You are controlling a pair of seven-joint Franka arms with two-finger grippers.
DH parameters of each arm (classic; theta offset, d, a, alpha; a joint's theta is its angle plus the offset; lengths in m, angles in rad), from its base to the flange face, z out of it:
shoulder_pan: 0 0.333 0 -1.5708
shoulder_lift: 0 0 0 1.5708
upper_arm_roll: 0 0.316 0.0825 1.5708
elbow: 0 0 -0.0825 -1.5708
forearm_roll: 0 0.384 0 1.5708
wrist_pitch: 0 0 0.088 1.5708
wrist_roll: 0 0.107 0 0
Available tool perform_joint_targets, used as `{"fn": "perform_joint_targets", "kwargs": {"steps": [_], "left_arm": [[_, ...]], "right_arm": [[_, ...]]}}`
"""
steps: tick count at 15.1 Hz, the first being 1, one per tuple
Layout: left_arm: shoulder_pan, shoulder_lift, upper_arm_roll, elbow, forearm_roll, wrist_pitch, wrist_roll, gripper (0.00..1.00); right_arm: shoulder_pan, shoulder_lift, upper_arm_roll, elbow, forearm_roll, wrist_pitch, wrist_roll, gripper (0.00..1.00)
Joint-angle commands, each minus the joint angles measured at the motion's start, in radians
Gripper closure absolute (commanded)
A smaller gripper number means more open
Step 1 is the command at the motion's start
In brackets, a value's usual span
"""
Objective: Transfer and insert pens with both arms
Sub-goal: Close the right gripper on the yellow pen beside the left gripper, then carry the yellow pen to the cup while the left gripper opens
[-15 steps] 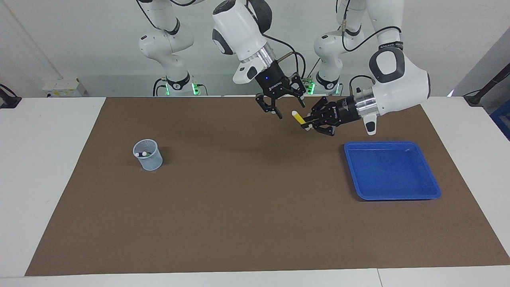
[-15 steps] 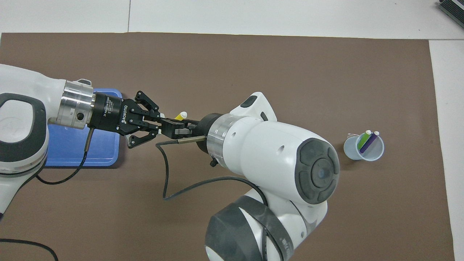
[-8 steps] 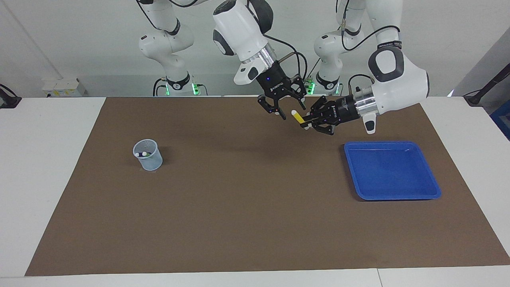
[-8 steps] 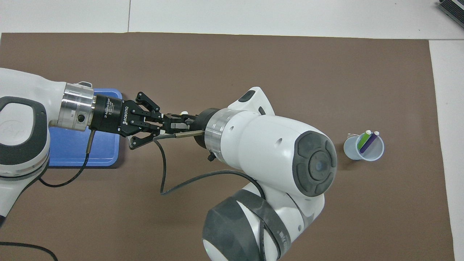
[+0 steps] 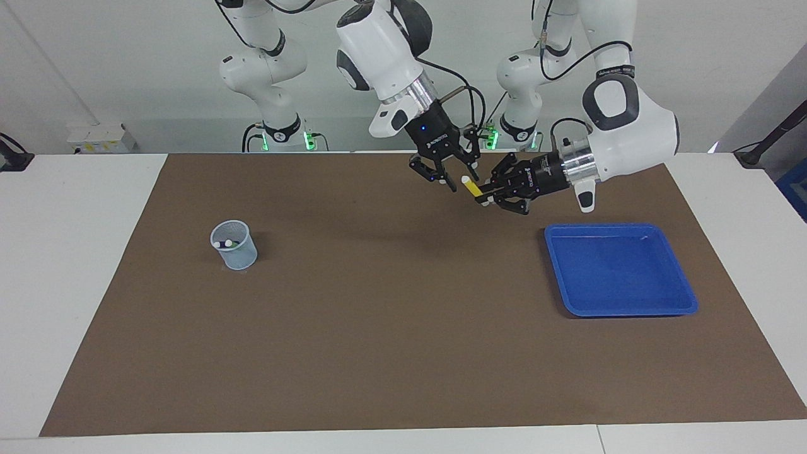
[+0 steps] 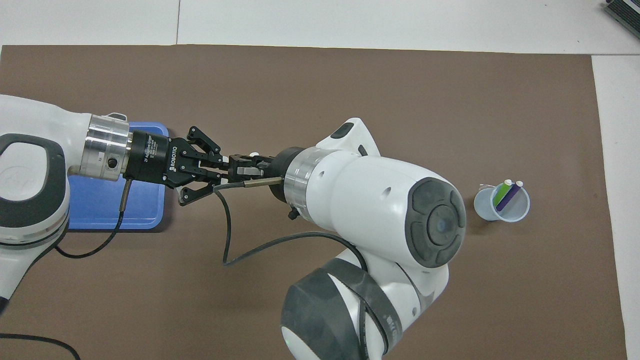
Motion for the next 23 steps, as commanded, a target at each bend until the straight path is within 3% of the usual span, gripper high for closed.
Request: {"fn": "perform_joint_targets", "kwargs": {"steps": [1, 5, 6, 7, 11, 15, 20, 23], "left_arm": [[-0.008, -0.039, 0.012, -0.037, -0.026, 0.016, -0.010, 1.00], [-0.017, -0.039, 0.013, -0.036, -0.026, 0.016, -0.010, 1.00], [-0.023, -0.038, 0.013, -0.033, -0.026, 0.017, -0.007, 0.61], [-0.023, -0.039, 0.013, -0.033, -0.025, 0.019, -0.003, 0.01], [-0.031, -0.041, 0.013, -0.034, -0.020, 0.033, 0.017, 0.00], [-0.008, -0.042, 0.021, -0.036, 0.026, 0.028, 0.163, 0.00], [0.081, -0.042, 0.021, -0.037, 0.281, 0.001, 0.403, 0.00], [0.106, -0.042, 0.024, -0.036, 0.530, -0.009, 0.587, 0.00]], "right_arm": [[-0.013, 0.018, 0.005, 0.017, -0.004, 0.014, -0.018, 0.98], [-0.014, 0.019, 0.005, 0.017, 0.000, 0.015, -0.016, 1.00], [-0.014, 0.019, 0.005, 0.017, 0.000, 0.013, -0.016, 1.00], [-0.014, 0.019, 0.005, 0.017, 0.000, 0.014, -0.016, 1.00], [-0.019, 0.022, 0.003, 0.016, -0.012, -0.011, -0.048, 1.00], [-0.098, 0.007, 0.000, 0.013, -0.018, -0.215, -0.224, 1.00], [-0.258, -0.045, 0.000, 0.008, -0.148, -0.566, -0.513, 1.00], [-0.335, -0.065, 0.000, -0.006, -0.258, -0.708, -0.717, 1.00]]}}
